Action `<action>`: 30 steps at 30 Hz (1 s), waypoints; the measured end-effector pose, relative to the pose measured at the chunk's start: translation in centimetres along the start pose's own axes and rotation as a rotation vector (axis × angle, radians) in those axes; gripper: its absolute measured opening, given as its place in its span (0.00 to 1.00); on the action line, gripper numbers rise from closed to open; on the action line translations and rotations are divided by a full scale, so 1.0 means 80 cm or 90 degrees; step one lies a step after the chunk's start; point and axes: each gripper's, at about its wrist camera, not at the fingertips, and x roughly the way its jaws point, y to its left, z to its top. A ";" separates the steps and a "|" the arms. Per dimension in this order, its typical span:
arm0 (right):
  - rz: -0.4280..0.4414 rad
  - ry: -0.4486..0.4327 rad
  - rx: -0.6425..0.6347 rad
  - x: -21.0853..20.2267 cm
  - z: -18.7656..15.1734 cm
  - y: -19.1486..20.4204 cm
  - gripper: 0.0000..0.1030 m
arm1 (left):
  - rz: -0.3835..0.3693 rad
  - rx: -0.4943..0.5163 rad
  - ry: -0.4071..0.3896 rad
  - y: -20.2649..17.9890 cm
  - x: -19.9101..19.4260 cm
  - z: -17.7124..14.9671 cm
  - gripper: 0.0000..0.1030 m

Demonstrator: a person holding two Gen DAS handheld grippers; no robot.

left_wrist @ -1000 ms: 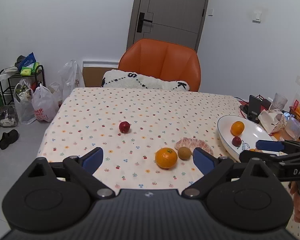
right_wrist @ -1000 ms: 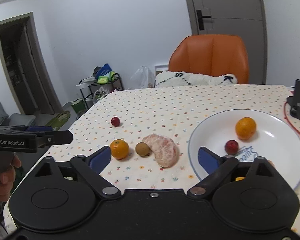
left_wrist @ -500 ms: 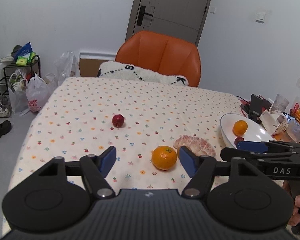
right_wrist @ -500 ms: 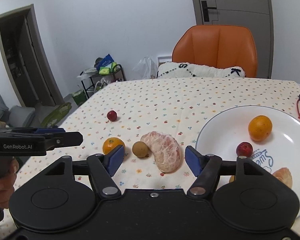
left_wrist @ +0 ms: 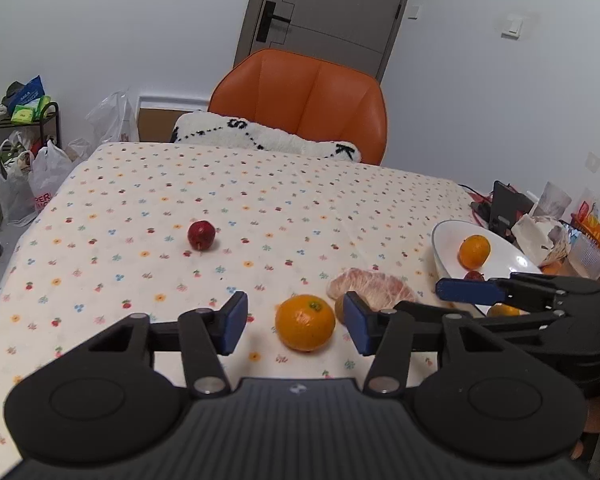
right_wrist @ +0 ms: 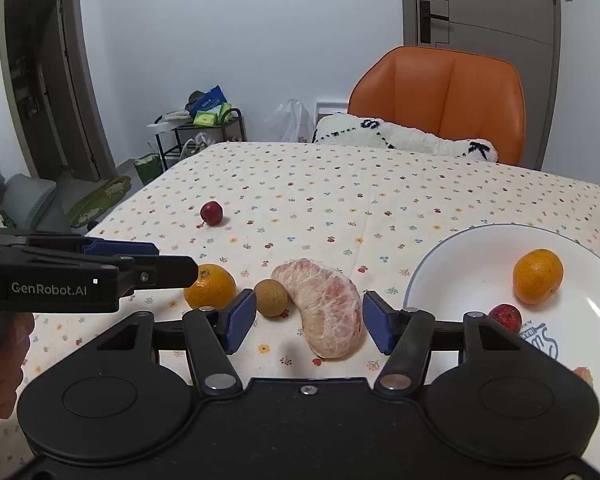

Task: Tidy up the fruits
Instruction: 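Grasp an orange with the left tool while the right tool grasps the peeled pomelo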

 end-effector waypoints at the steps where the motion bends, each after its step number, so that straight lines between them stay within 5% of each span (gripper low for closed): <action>1: -0.005 0.001 -0.004 0.002 0.000 0.002 0.57 | -0.001 0.000 0.002 0.000 0.002 0.000 0.49; 9: -0.029 0.009 -0.011 0.013 -0.001 0.006 0.43 | -0.018 -0.003 0.019 0.000 0.018 -0.005 0.48; 22: -0.009 0.023 0.004 0.008 -0.005 0.008 0.41 | -0.013 -0.009 0.043 0.004 0.042 -0.012 0.47; 24: -0.014 0.021 0.002 0.006 -0.005 0.009 0.40 | -0.019 -0.004 0.040 0.003 0.043 -0.013 0.37; 30: -0.047 0.022 -0.016 0.012 -0.003 0.013 0.46 | -0.015 -0.008 0.040 0.004 0.040 -0.013 0.36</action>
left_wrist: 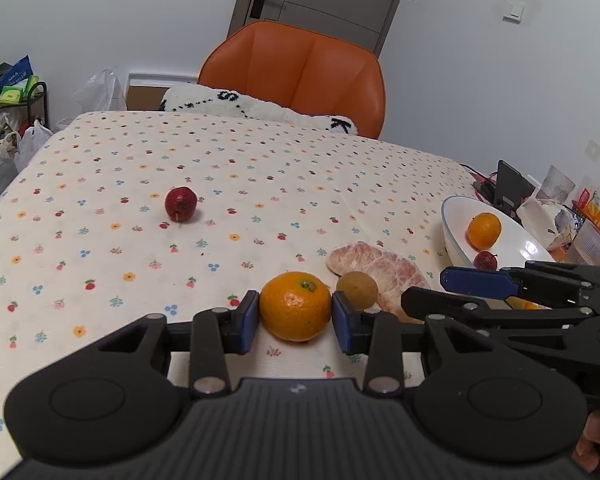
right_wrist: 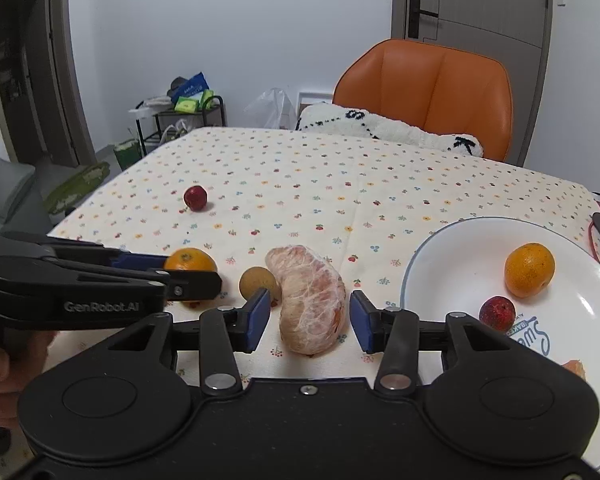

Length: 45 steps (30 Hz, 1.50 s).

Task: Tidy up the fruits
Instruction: 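Grasp an orange with the left tool while the right tool grasps the peeled pomelo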

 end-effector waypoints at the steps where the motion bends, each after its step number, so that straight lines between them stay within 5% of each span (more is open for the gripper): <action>1: -0.004 0.003 -0.006 0.003 -0.001 0.002 0.47 | 0.000 -0.002 0.000 0.002 -0.001 -0.001 0.36; 8: -0.036 0.021 -0.037 0.021 -0.009 0.019 0.48 | 0.005 -0.012 0.000 0.018 -0.013 -0.002 0.36; 12: -0.049 0.027 -0.027 0.018 -0.011 0.019 0.36 | 0.005 -0.013 -0.002 0.025 -0.021 -0.003 0.36; 19: -0.056 0.036 -0.006 0.004 -0.017 0.016 0.34 | -0.001 -0.009 -0.003 0.023 -0.034 -0.010 0.36; 31: -0.025 0.058 0.049 -0.031 -0.036 0.014 0.34 | 0.001 0.005 0.001 0.013 -0.052 -0.026 0.36; 35: -0.012 0.047 0.055 -0.036 -0.038 0.015 0.40 | 0.006 0.008 0.003 0.012 -0.056 -0.031 0.36; 39: -0.005 0.034 0.042 -0.034 -0.035 0.020 0.55 | 0.011 0.007 0.004 0.014 -0.059 -0.033 0.36; 45: 0.003 0.032 0.033 -0.017 -0.030 0.019 0.55 | 0.020 0.010 0.005 0.018 -0.060 -0.032 0.36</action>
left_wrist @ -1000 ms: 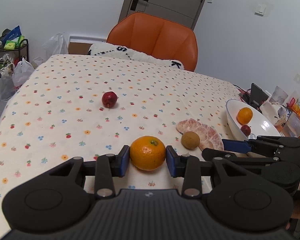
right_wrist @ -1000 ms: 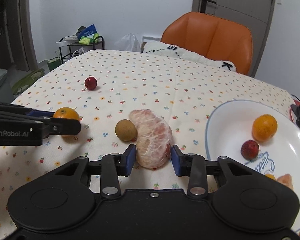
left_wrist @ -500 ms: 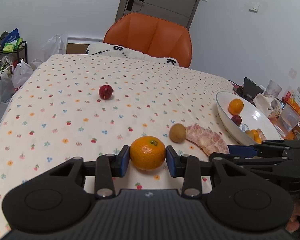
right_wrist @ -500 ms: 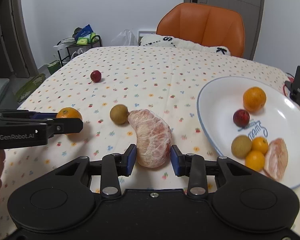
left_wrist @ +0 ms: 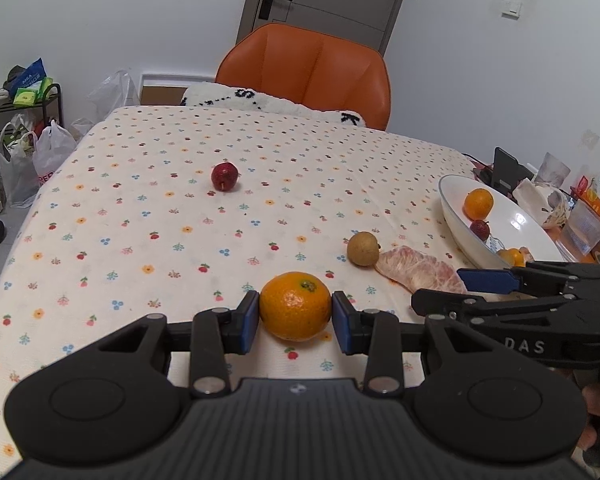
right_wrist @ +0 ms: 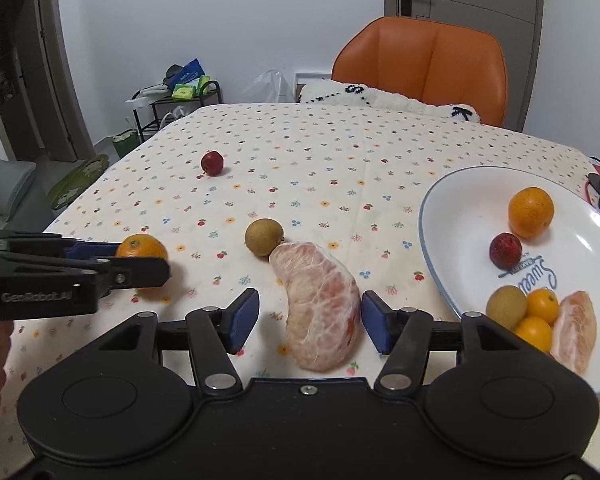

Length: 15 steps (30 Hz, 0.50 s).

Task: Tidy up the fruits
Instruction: 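Grasp an orange with the left tool while the right tool grasps the peeled pomelo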

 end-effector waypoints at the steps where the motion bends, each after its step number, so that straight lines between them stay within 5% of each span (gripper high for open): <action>1: -0.002 0.001 -0.002 0.004 0.001 -0.001 0.55 | 0.001 -0.001 0.001 0.002 0.001 0.000 0.36; 6: -0.004 0.005 -0.016 0.011 0.000 0.002 0.53 | -0.001 -0.003 0.003 0.007 0.005 0.001 0.36; 8: -0.018 0.005 -0.025 0.009 -0.001 0.005 0.36 | 0.003 0.003 0.006 0.004 0.005 0.003 0.36; 15: 0.015 -0.013 0.002 -0.012 -0.004 -0.005 0.36 | 0.005 0.019 -0.006 -0.015 -0.007 0.008 0.36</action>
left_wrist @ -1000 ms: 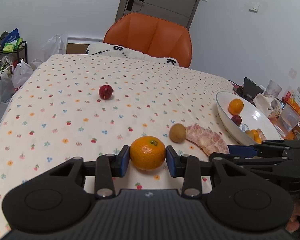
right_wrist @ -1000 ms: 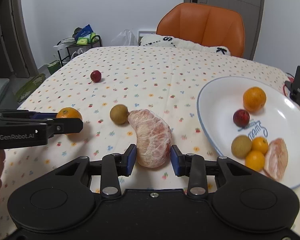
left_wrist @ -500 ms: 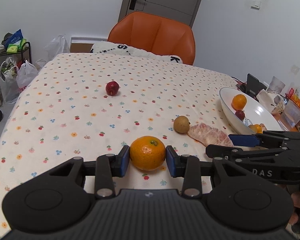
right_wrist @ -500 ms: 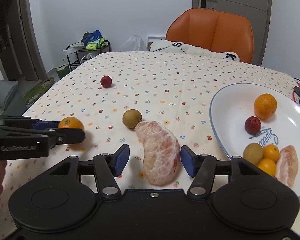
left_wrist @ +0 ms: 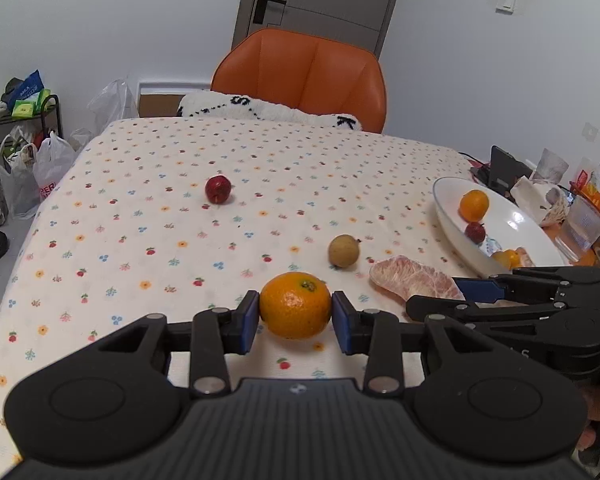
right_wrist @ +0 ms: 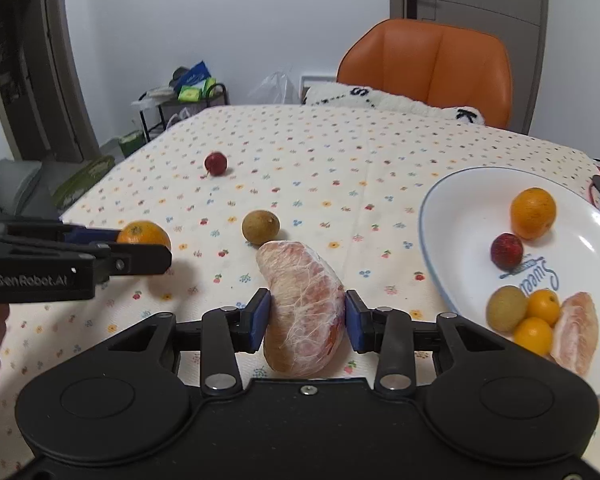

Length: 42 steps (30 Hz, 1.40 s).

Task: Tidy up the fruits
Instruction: 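Grasp an orange with the left tool while the right tool grasps the peeled pomelo, then carry the orange and peeled pomelo into the white bowl and open both tools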

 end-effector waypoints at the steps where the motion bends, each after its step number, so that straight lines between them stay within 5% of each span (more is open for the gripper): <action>1: 0.003 -0.005 0.004 -0.005 0.001 -0.002 0.36 | 0.000 0.000 0.001 -0.002 0.000 0.000 0.36; 22: -0.029 -0.082 0.061 -0.074 0.003 -0.065 0.36 | -0.013 0.061 -0.019 -0.072 -0.006 0.033 0.36; 42: -0.116 -0.126 0.127 -0.103 -0.013 -0.155 0.36 | -0.040 0.105 -0.033 -0.146 0.024 0.060 0.36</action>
